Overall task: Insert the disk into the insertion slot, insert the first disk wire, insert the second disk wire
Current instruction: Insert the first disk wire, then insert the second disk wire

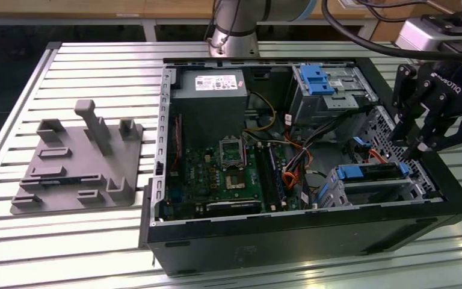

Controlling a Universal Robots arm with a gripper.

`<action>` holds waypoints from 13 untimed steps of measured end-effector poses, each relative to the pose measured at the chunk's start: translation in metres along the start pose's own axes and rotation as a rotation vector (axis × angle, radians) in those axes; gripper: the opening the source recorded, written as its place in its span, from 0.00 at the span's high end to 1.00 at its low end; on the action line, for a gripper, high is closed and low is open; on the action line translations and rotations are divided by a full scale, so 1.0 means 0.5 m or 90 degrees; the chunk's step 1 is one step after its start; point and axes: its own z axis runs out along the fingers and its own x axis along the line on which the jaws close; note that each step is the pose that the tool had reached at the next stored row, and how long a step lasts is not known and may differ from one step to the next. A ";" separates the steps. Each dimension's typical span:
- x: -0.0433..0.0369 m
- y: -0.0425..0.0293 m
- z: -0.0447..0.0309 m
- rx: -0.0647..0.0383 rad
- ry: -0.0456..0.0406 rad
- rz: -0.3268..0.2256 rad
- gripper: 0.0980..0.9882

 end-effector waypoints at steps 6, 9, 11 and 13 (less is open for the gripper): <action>0.000 0.000 0.000 0.001 0.0001 -0.007 0.64; 0.000 0.000 0.000 0.001 0.0001 -0.010 0.64; 0.000 0.000 0.000 0.001 0.0002 -0.012 0.64; 0.000 0.000 0.000 0.001 0.0002 -0.014 0.64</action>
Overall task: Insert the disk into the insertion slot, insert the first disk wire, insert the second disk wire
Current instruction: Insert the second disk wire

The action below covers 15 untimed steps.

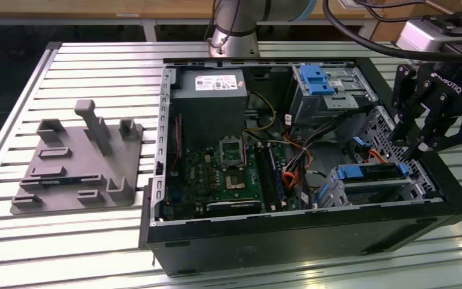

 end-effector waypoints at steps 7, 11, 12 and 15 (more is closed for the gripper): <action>0.000 0.000 0.000 0.001 0.0001 -0.008 0.64; -0.004 0.000 0.000 0.001 0.0018 -0.010 0.64; -0.009 -0.001 -0.001 0.001 0.0038 -0.010 0.64; -0.024 -0.002 -0.002 0.000 0.0070 -0.009 0.64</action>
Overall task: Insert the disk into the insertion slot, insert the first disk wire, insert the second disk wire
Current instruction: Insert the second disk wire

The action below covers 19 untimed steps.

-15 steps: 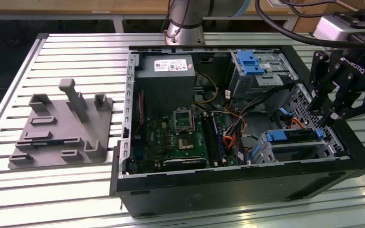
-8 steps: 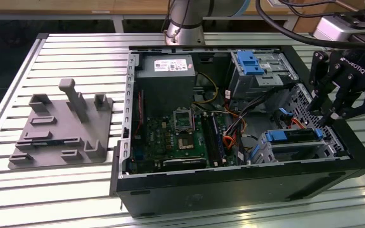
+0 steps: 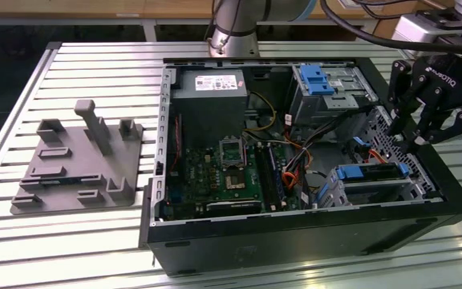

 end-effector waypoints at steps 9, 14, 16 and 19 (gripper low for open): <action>-0.024 0.031 -0.001 0.011 0.0017 0.005 0.64; -0.029 0.062 0.000 0.011 0.0042 0.011 0.64; -0.031 0.070 0.002 0.011 0.0096 0.013 0.64; -0.032 0.081 0.006 0.010 0.0172 0.018 0.64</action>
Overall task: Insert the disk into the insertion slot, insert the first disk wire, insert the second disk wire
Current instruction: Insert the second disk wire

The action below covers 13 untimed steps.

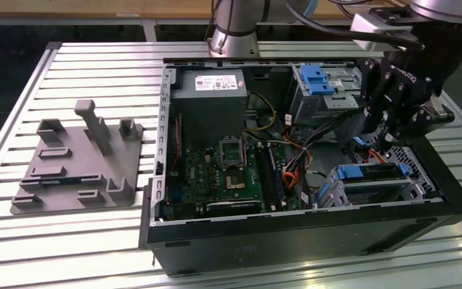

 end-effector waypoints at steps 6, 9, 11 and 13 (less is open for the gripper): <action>-0.002 0.019 0.009 -0.002 0.0101 0.016 0.64; -0.003 0.020 0.012 -0.003 0.0122 0.019 0.64; -0.003 0.020 0.014 -0.003 0.0124 0.019 0.64; -0.003 0.020 0.015 -0.003 0.0124 0.019 0.64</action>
